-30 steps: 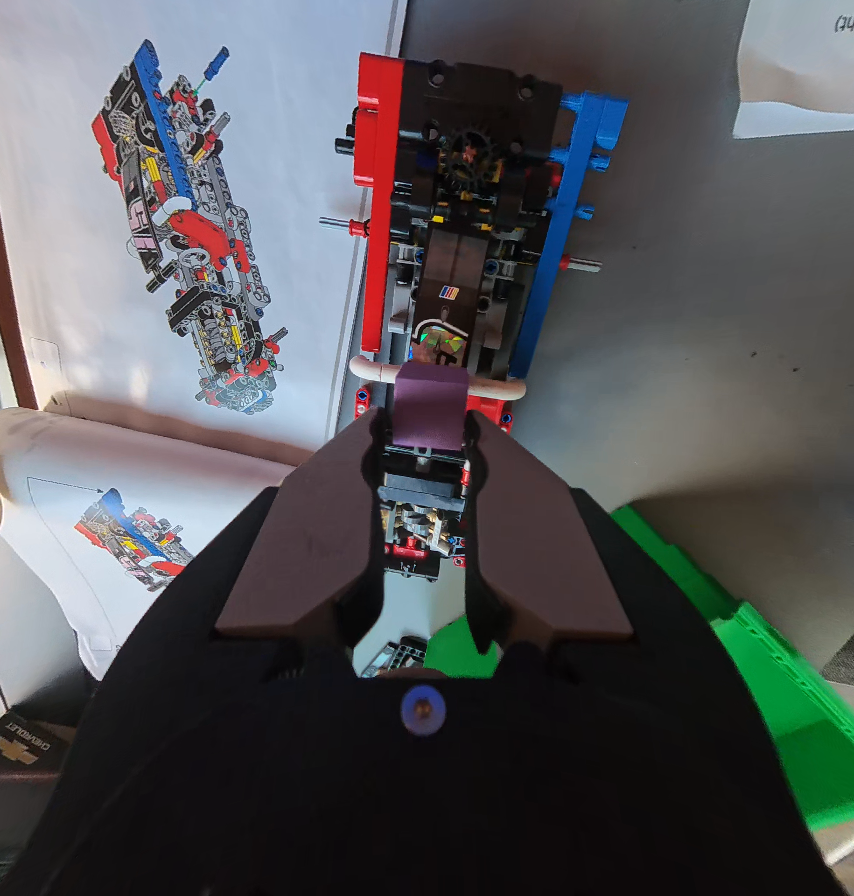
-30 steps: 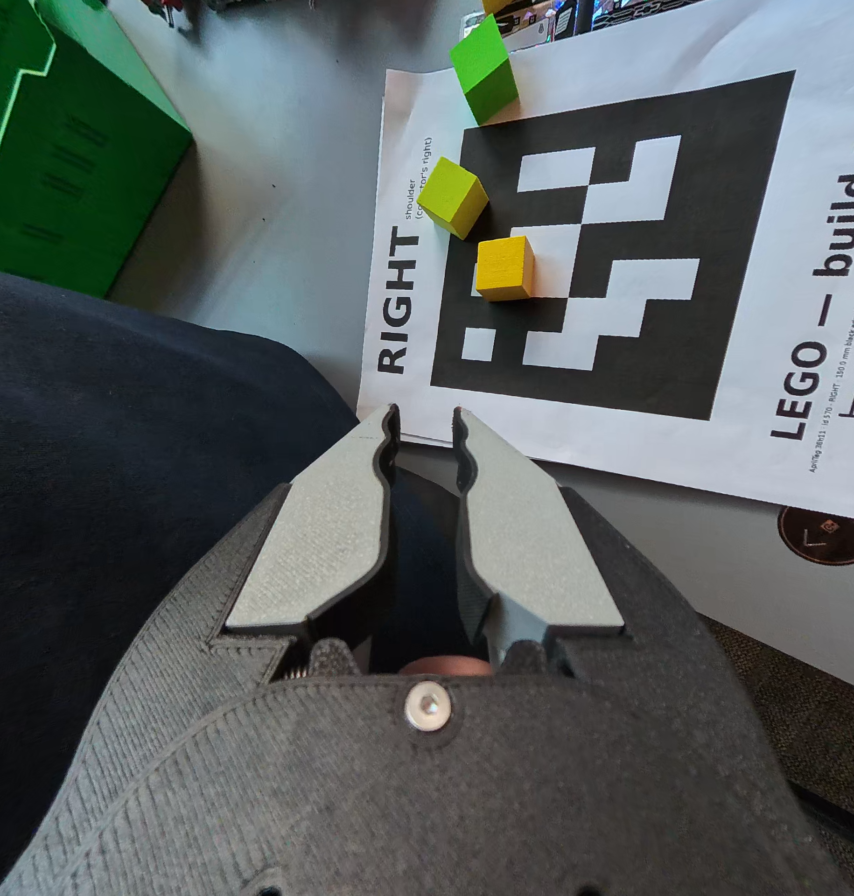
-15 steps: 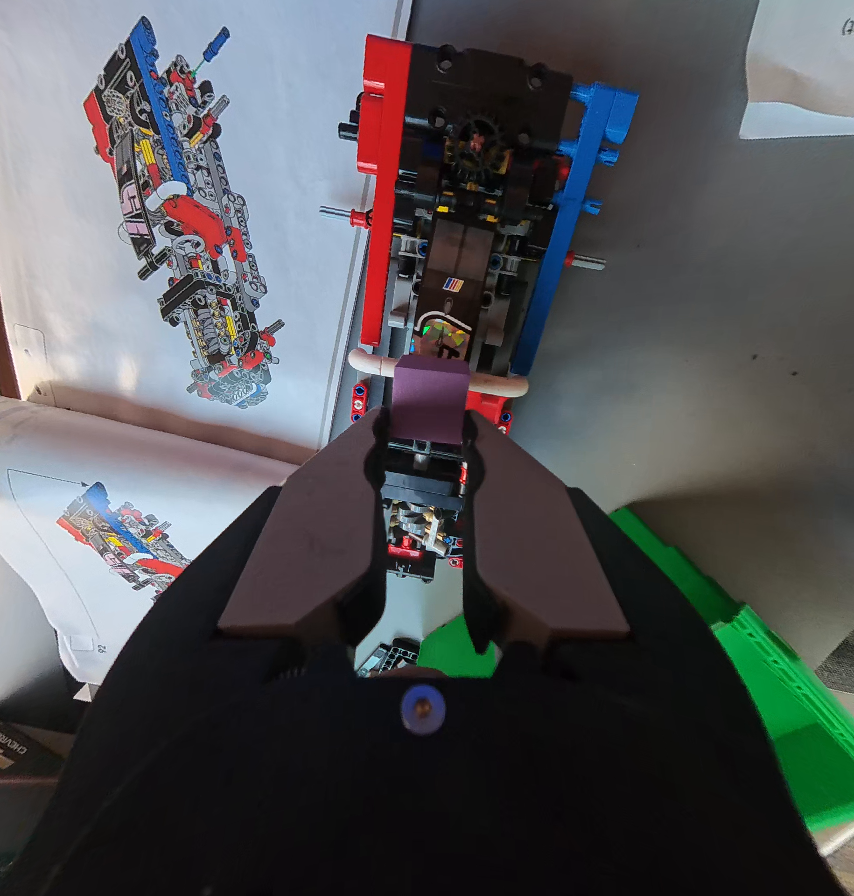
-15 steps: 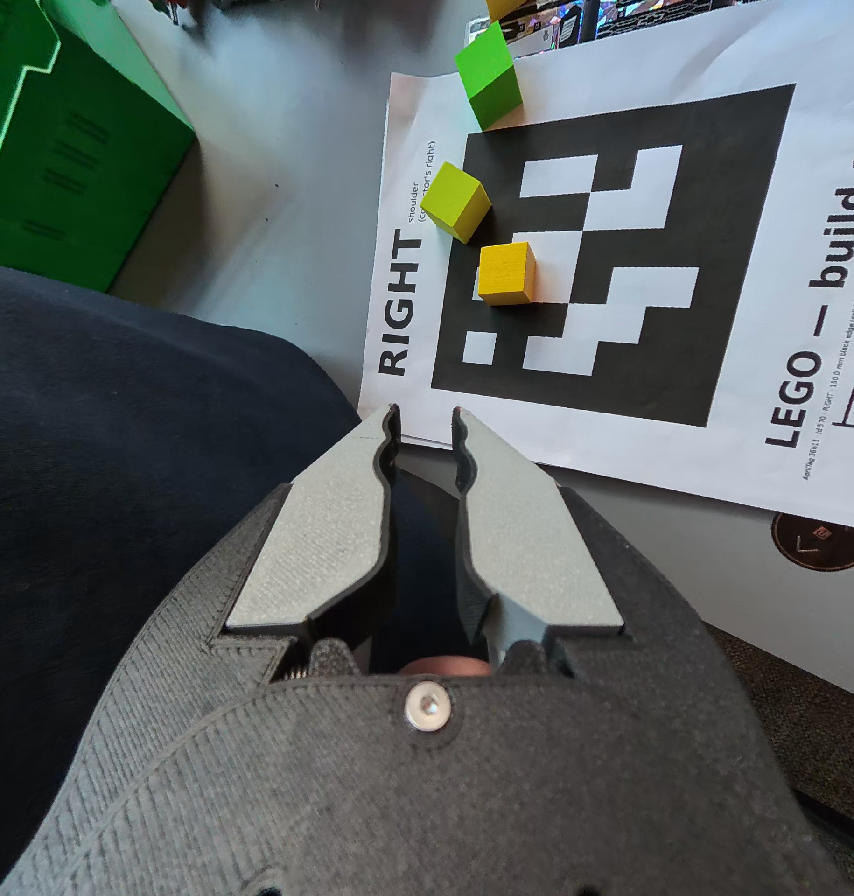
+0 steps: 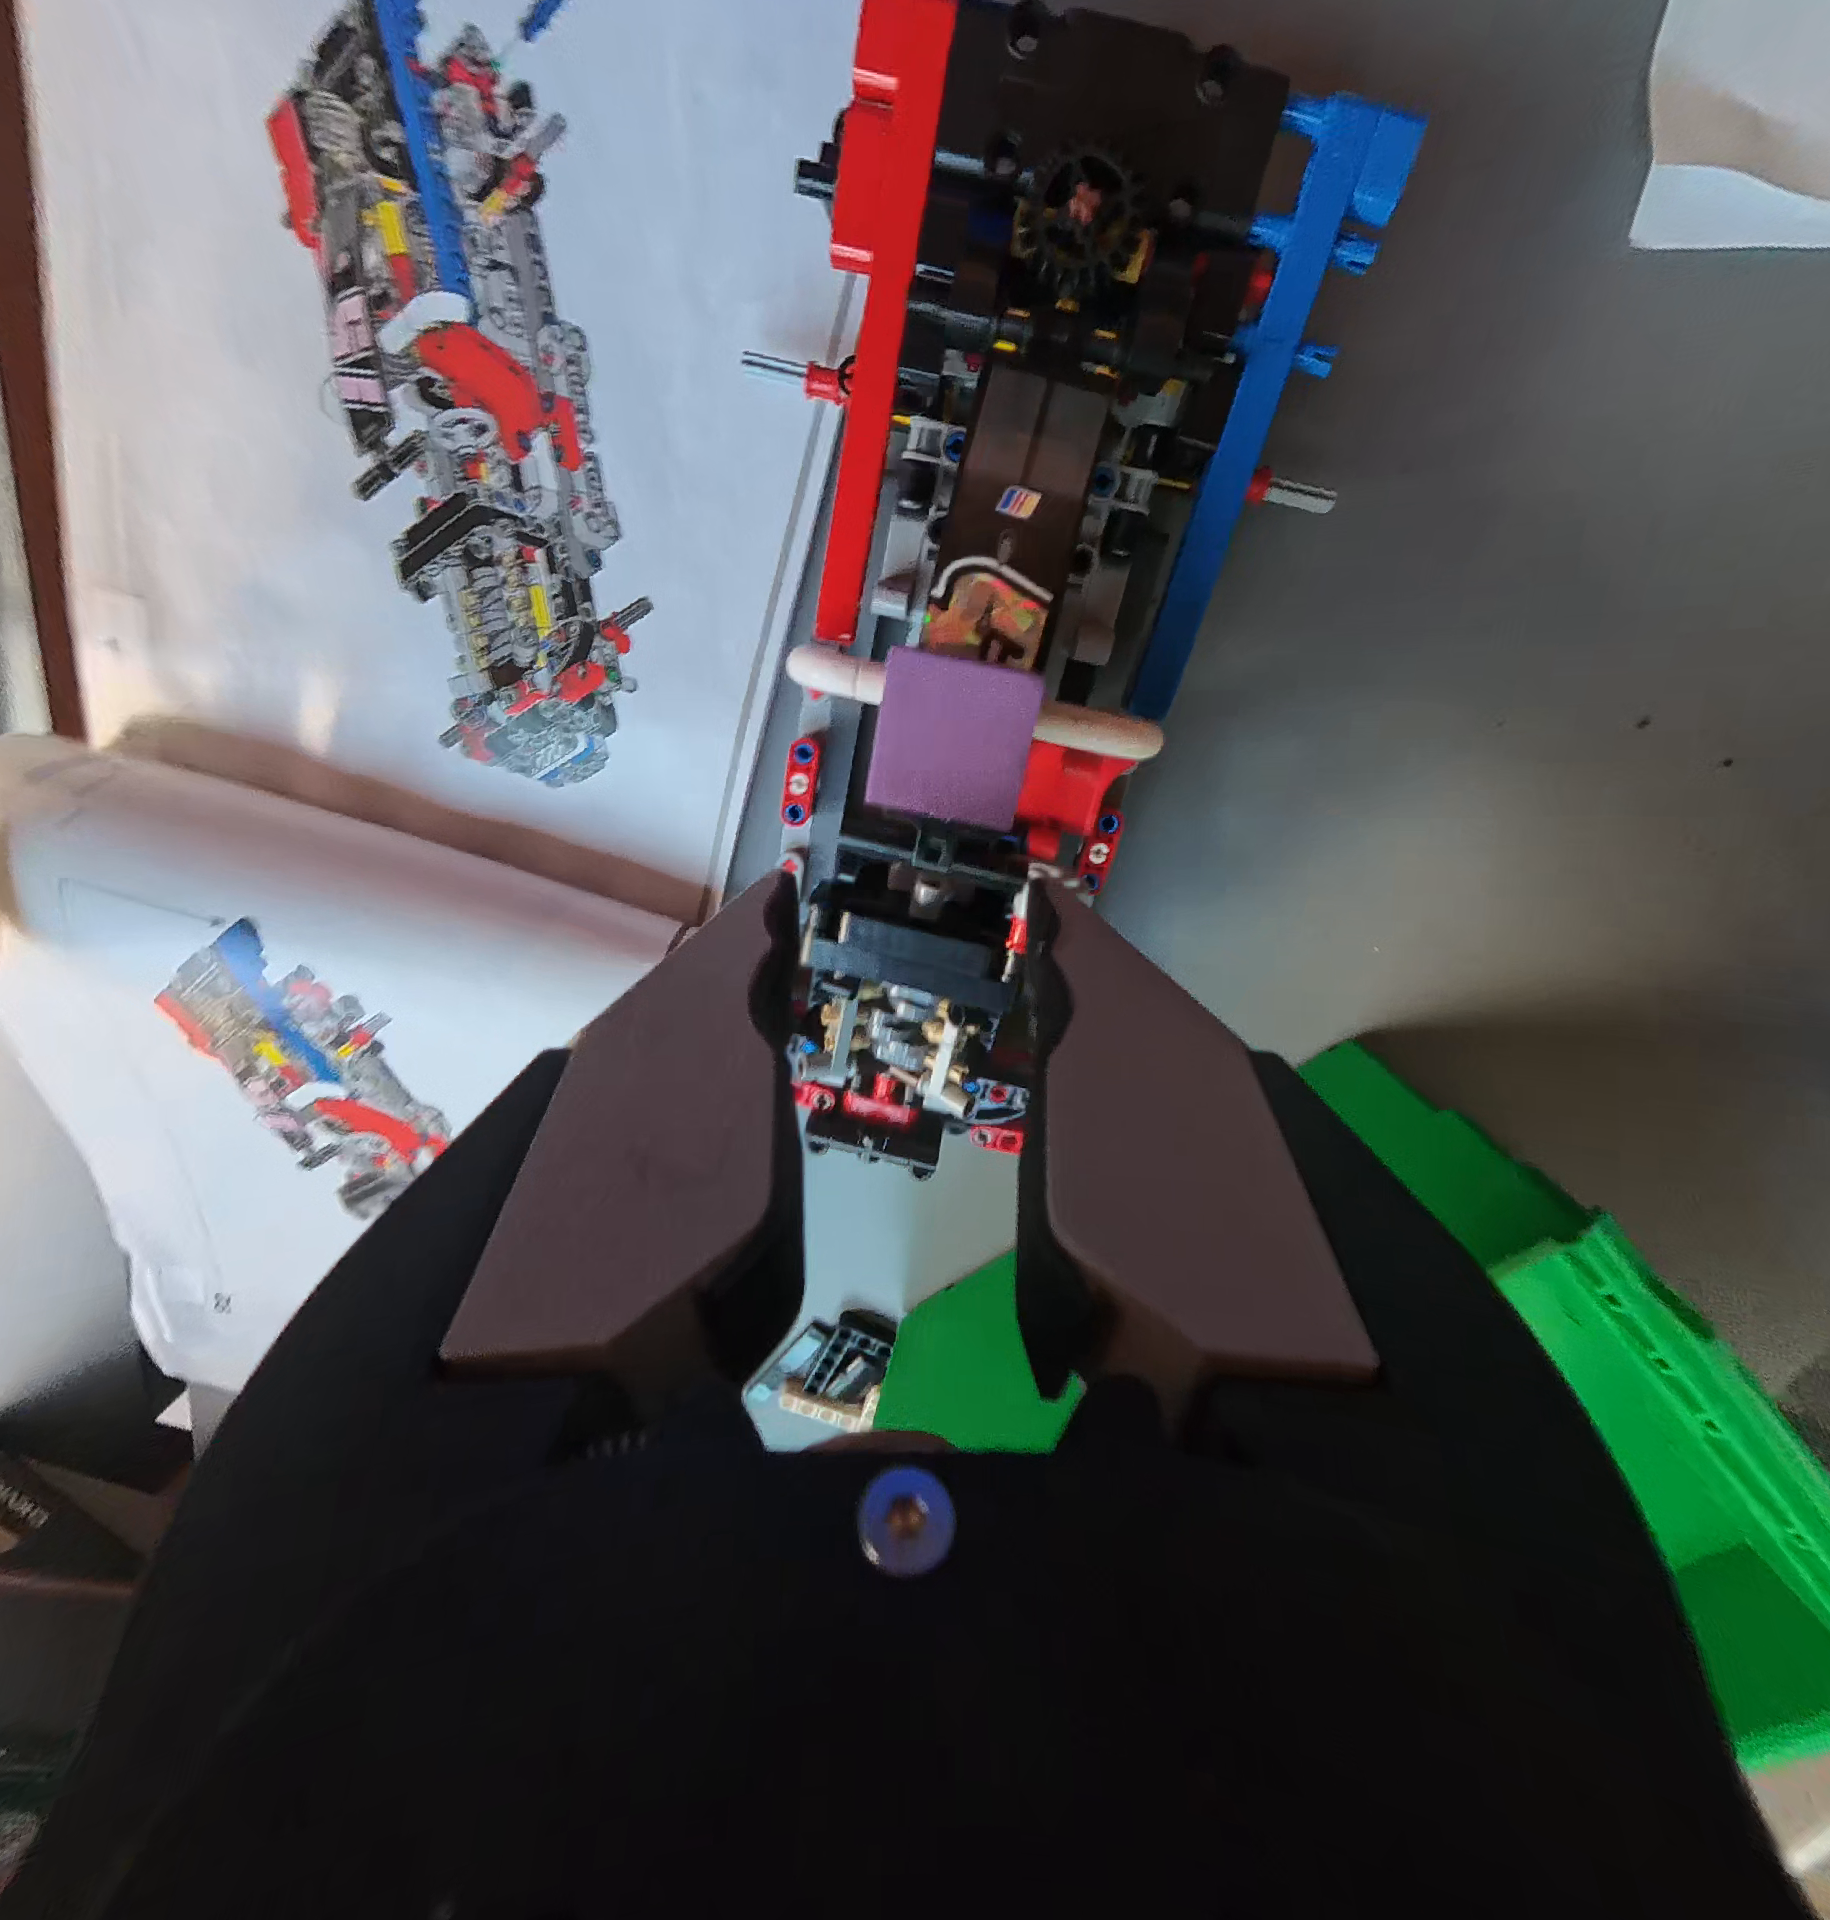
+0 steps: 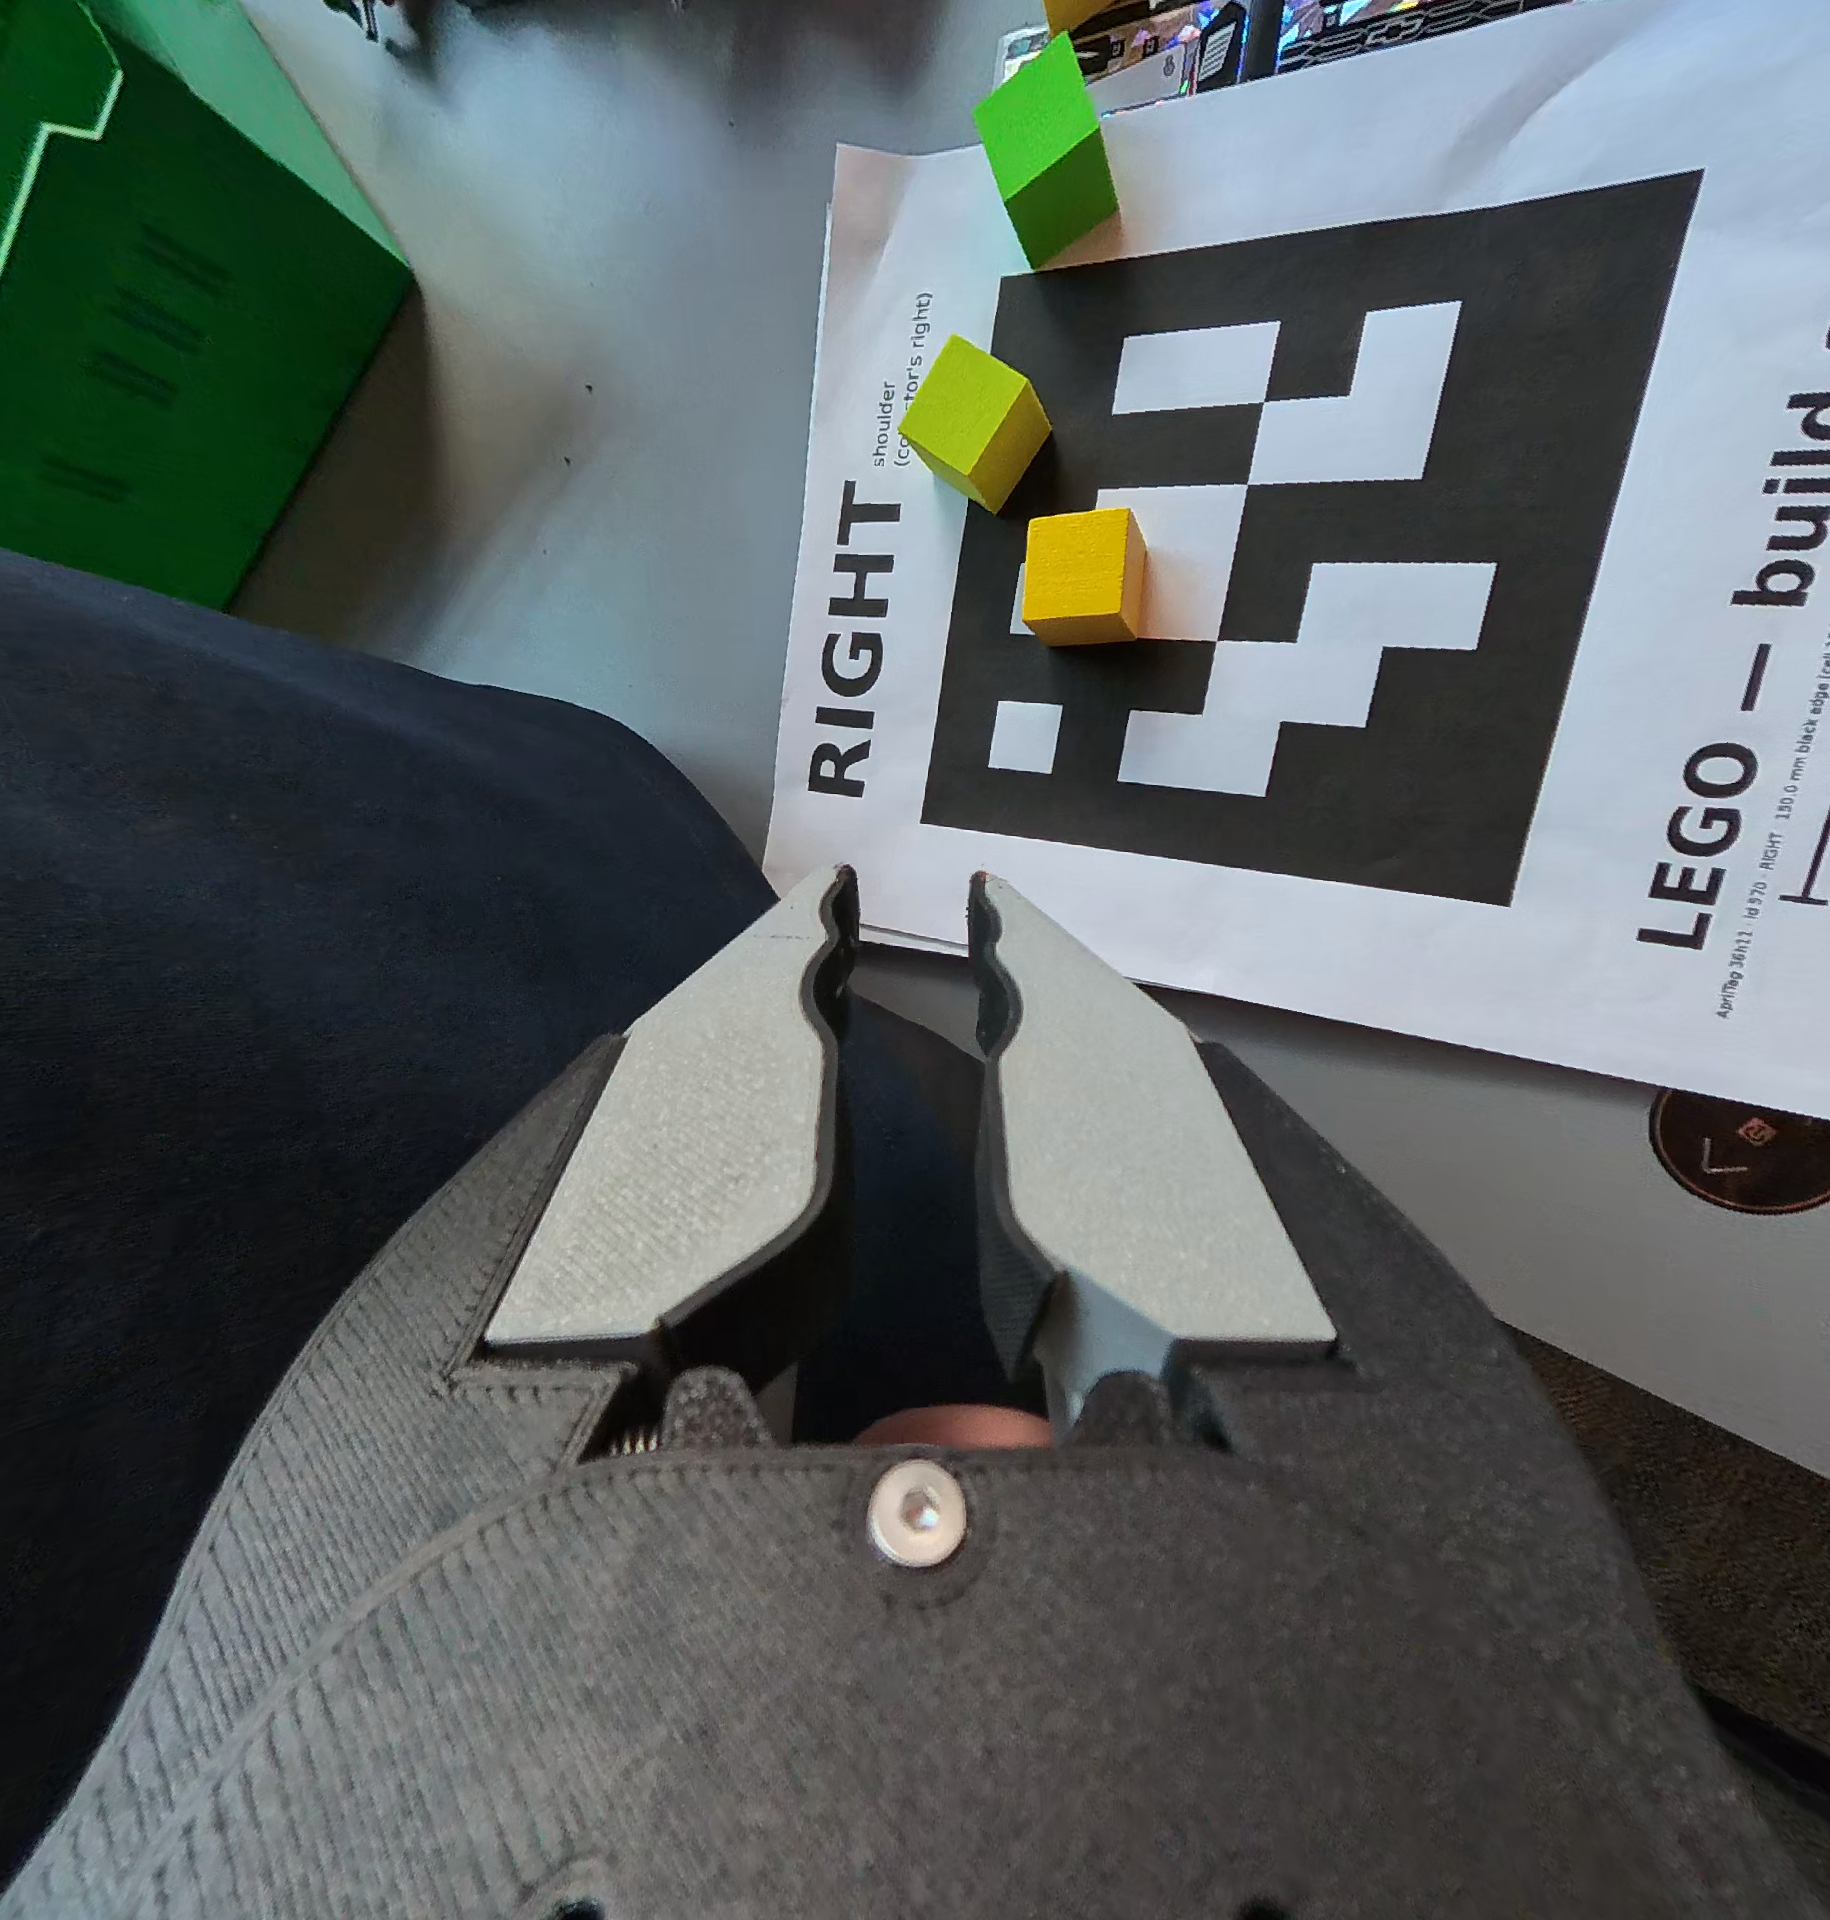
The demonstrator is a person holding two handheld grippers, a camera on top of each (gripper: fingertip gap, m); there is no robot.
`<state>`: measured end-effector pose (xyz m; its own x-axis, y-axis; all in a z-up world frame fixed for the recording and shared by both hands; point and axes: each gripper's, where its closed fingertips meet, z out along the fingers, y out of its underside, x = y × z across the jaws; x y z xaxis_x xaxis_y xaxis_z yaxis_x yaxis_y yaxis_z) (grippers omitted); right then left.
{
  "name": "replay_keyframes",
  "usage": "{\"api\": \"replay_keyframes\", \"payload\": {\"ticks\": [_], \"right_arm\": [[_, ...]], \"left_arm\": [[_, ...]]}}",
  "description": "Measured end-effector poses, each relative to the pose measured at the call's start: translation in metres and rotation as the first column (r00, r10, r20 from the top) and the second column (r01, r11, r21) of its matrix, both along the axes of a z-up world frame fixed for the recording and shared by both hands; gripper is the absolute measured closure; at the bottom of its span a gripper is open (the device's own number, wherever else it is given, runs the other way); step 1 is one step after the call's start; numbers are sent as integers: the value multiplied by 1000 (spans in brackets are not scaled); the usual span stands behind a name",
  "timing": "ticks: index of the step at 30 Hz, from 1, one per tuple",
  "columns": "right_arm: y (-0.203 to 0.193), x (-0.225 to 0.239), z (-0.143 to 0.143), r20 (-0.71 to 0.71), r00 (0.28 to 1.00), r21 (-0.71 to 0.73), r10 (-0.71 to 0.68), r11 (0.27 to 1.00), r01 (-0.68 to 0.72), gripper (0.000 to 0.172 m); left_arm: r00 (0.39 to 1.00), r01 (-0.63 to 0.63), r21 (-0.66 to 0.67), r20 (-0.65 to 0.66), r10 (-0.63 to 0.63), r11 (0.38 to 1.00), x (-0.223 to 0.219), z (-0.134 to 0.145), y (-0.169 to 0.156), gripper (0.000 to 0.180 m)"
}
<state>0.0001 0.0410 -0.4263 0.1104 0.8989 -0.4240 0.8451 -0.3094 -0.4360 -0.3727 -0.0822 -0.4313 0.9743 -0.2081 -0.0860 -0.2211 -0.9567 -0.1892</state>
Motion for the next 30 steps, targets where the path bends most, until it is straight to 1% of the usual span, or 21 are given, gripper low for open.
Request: {"api": "replay_keyframes", "payload": {"ticks": [2,4,6,8,10,12,14,17,19,20,22,26,30], "right_arm": [[2,2,0,-1,1000,7,-2,1000,2,153],[4,4,0,-2,1000,5,-15,1000,15,153],[5,6,-2,0,1000,-5,-30,1000,30,153],[5,7,-4,4,999,-17,-39,999,39,153],[4,7,-6,7,999,-25,-36,999,36,153],[4,6,-6,7,1000,-19,-22,1000,22,154],[4,5,-4,3,1000,-11,-14,1000,14,154],[7,8,0,-5,1000,-8,-28,1000,28,154],[8,13,0,-4,999,-12,-42,999,42,154],[8,17,0,-2,999,-13,-48,999,48,154],[10,23,0,-1,998,-12,-62,998,62,154],[14,31,0,-2,995,-16,-97,995,97,154],[16,34,-1,-1,993,-21,-116,993,116,154]], "left_arm": [[999,-14,45,-42,16,999,-4,18,-2,138],[998,-9,134,-62,18,991,4,46,6,140],[1000,20,232,-26,-14,972,35,74,23,144],[994,87,302,38,-103,949,85,86,45,146],[977,170,299,76,-201,939,133,74,62,147],[951,211,277,162,-262,937,178,47,75,146],[936,243,234,199,-290,942,208,17,86,143],[917,301,209,206,-342,931,236,-11,105,144],[892,377,157,203,-403,913,247,-28,109,139],[884,415,128,177,-432,901,248,-36,112,137],[870,459,96,151,-468,883,249,-45,117,138],[873,458,57,162,-461,887,250,-57,125,144],[866,478,-39,184,-464,877,251,-82,115,144]]}}
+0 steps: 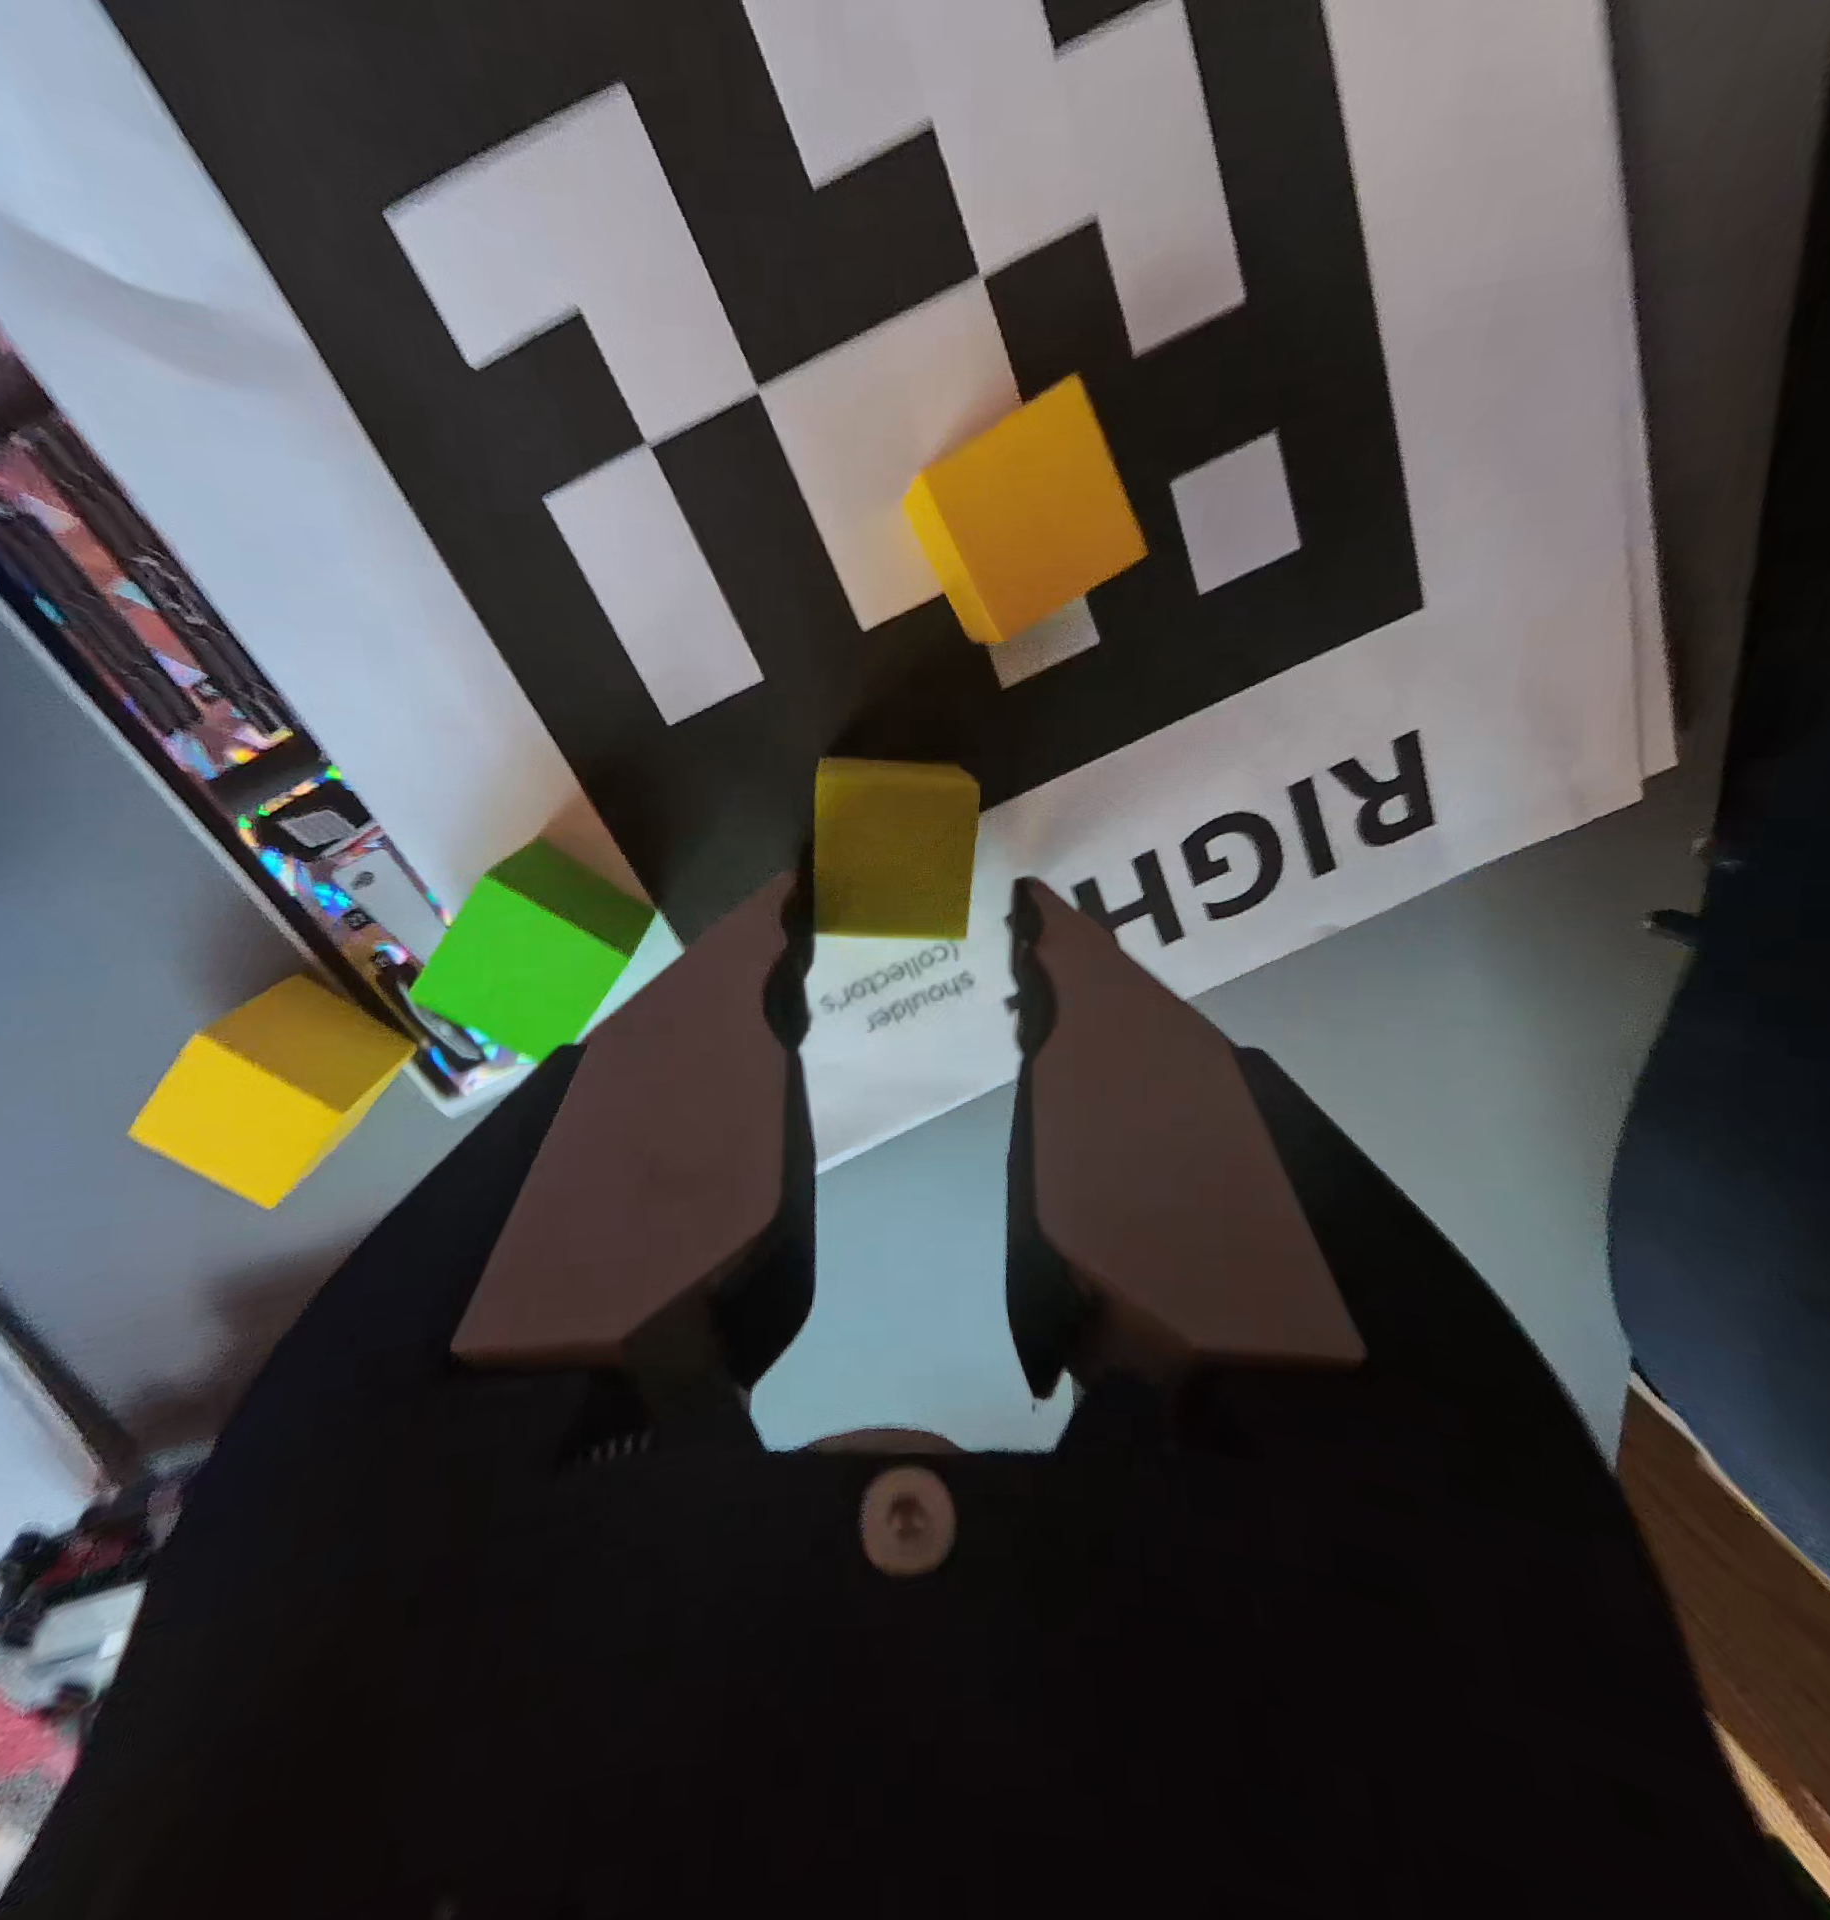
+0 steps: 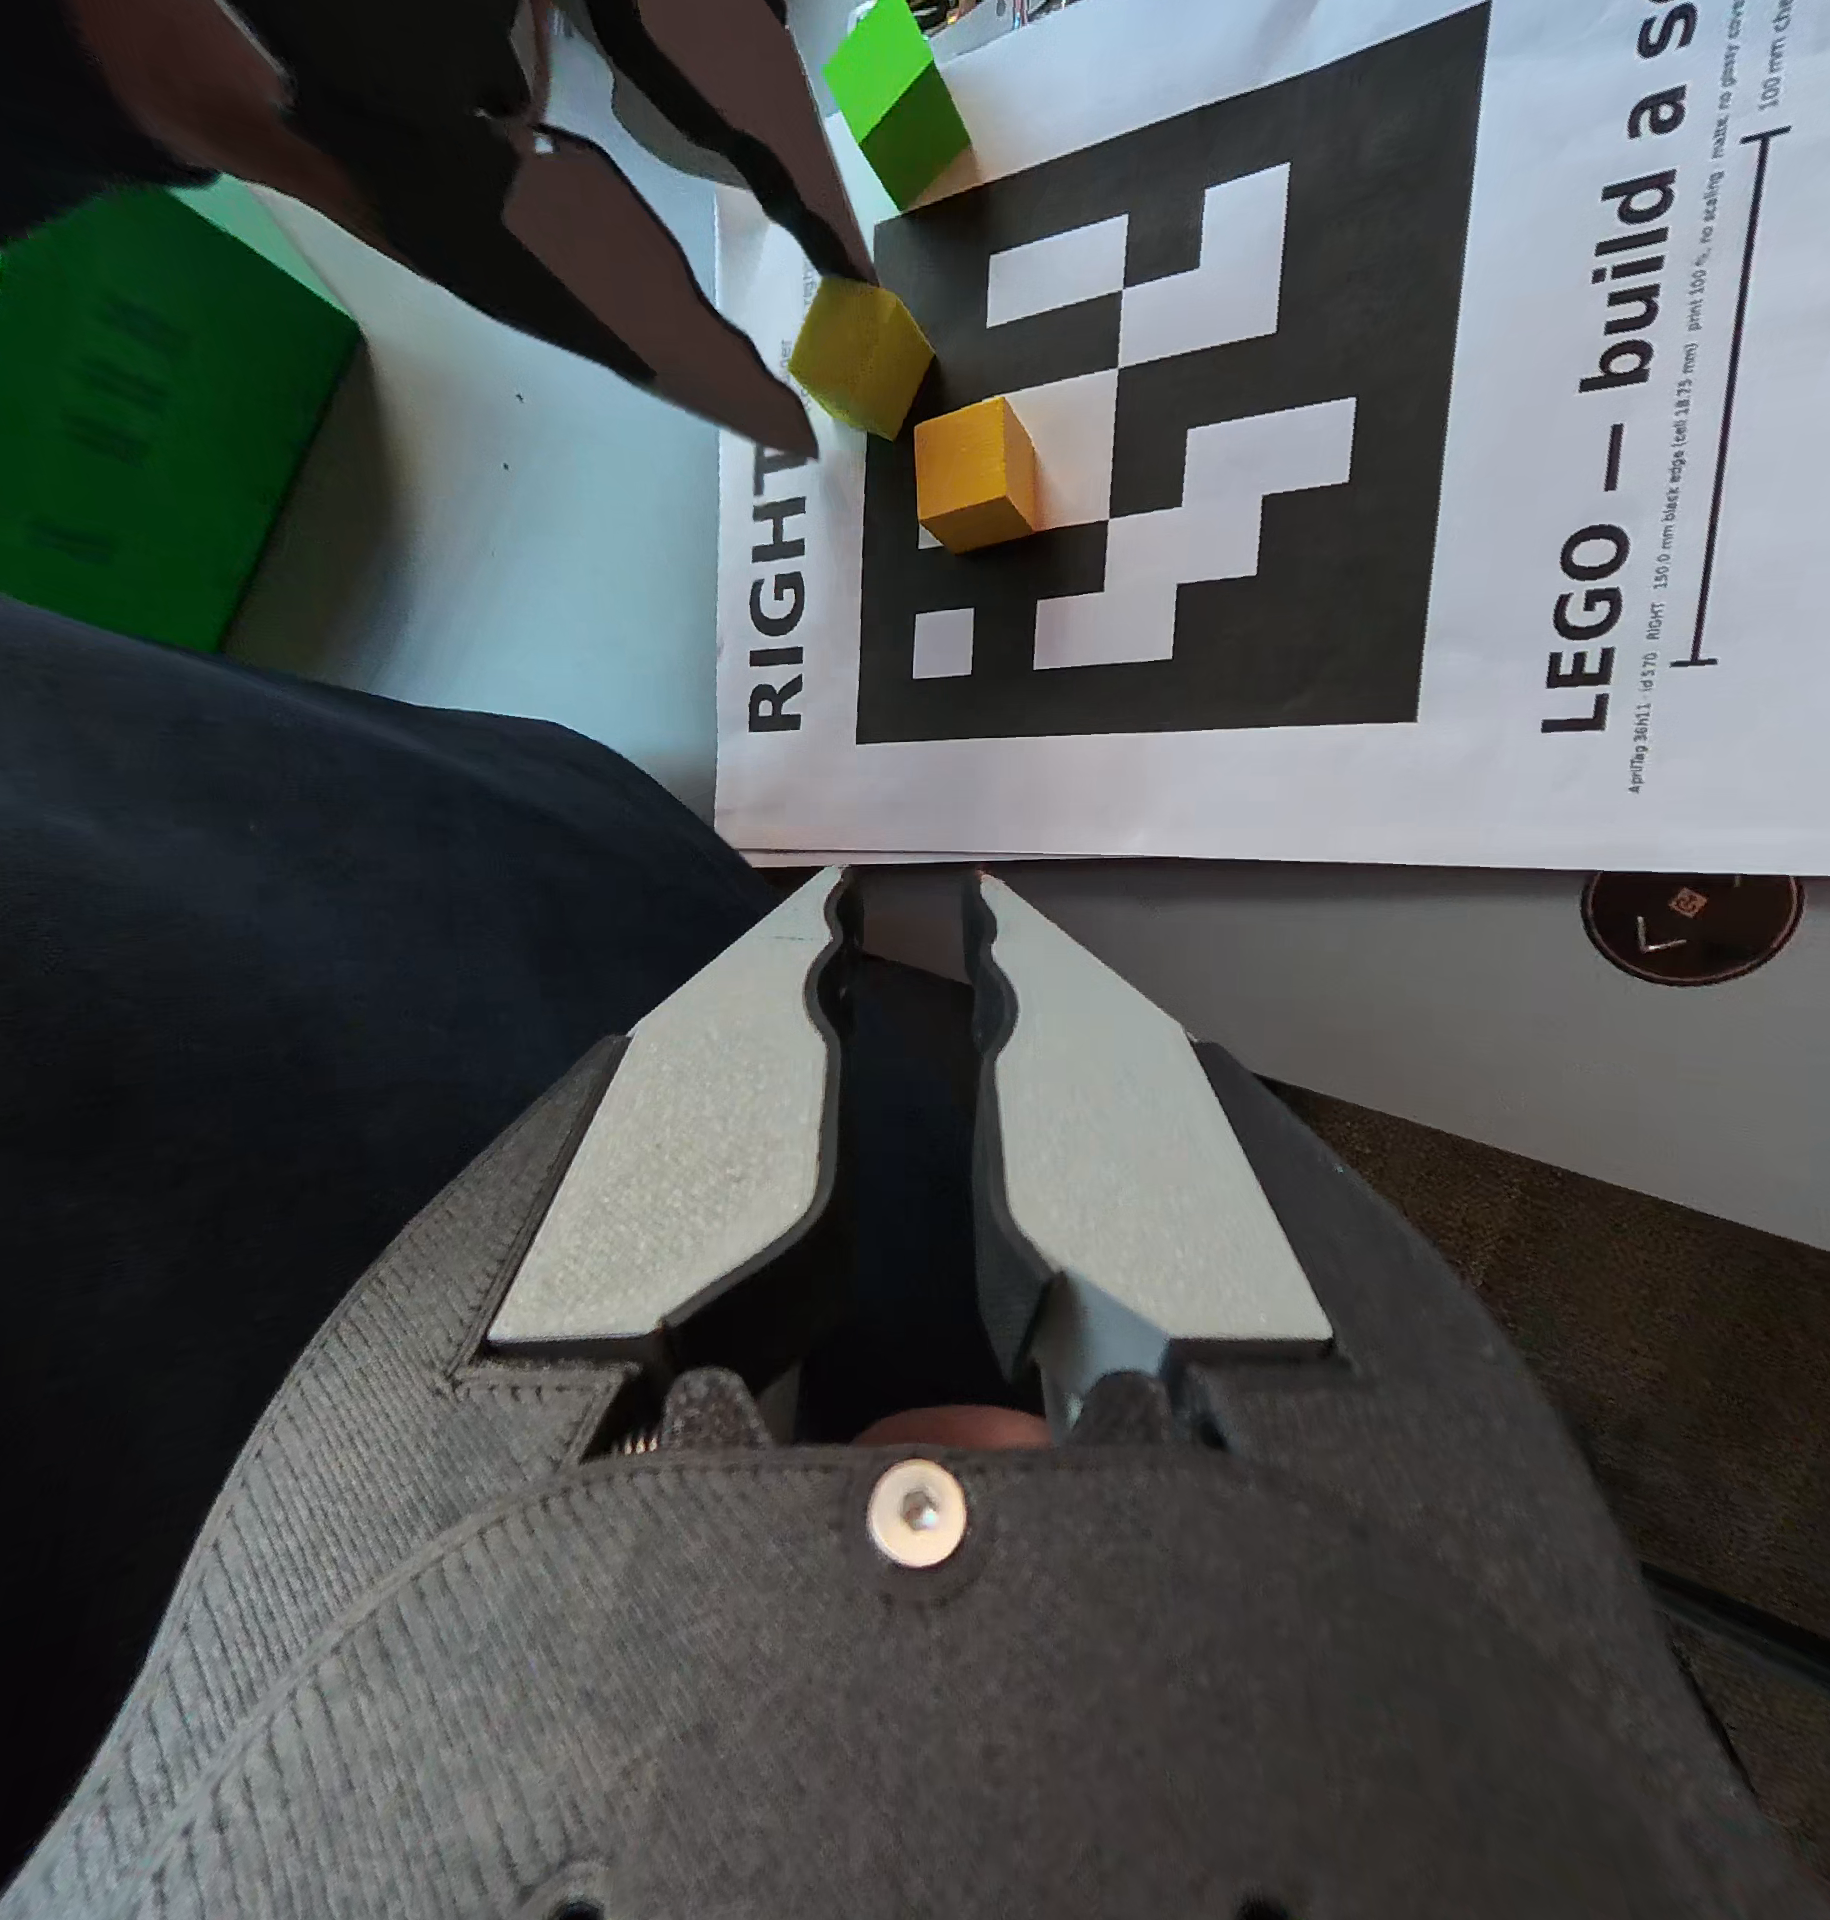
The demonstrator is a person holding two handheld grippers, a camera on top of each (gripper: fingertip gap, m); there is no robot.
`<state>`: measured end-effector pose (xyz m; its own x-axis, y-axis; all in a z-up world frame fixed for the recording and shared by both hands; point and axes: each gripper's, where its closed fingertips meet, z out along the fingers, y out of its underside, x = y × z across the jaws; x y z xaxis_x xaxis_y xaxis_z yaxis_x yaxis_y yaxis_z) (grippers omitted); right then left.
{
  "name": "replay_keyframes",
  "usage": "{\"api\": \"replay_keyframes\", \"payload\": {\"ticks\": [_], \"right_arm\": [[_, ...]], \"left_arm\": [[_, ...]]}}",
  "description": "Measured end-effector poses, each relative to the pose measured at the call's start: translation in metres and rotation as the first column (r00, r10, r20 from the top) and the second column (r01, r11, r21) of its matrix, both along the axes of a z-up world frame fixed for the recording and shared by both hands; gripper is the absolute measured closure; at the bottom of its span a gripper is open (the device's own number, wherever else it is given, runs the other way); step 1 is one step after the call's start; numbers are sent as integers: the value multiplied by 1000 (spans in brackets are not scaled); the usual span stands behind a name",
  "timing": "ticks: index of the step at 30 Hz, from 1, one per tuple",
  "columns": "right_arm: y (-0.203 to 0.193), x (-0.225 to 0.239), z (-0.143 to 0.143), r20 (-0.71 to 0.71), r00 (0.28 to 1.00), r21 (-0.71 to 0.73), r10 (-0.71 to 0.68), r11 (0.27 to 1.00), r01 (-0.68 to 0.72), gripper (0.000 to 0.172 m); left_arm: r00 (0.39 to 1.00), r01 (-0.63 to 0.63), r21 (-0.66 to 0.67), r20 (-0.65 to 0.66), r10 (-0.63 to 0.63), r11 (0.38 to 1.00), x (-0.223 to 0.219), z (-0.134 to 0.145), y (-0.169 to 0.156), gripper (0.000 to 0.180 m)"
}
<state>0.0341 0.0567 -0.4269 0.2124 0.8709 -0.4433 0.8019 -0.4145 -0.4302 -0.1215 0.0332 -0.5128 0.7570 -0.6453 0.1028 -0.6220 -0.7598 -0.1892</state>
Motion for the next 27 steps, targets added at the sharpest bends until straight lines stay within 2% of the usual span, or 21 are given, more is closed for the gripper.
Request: {"api": "replay_keyframes", "payload": {"ticks": [1,5,9,13,16,19,23,27], "right_arm": [[0,-1,1,-2,1000,3,0,1000,0,154],[-1,-4,1,-6,1000,7,14,1000,-14,155],[-4,-10,0,-7,999,5,40,999,-40,155],[-8,-19,2,-15,998,8,69,998,-69,155],[-13,-24,1,-15,995,7,95,995,-95,155],[-19,-26,0,-12,993,6,121,993,-121,155],[-24,-29,0,-10,990,9,141,990,-141,155],[-26,-29,1,-11,990,14,141,990,-141,155]], "left_arm": [[1000,1,32,1,-1,999,0,1,4,153],[1000,-25,92,0,25,995,-8,20,11,154],[993,-116,165,0,118,979,-37,50,5,154],[972,-231,233,4,236,945,-86,92,-16,154],[952,-286,269,-34,305,920,-141,128,-40,154],[920,-357,268,-65,386,895,-194,151,-65,154],[889,-420,241,-88,450,875,-232,150,-87,154],[884,-432,217,-91,458,876,-237,137,-94,154]]}}
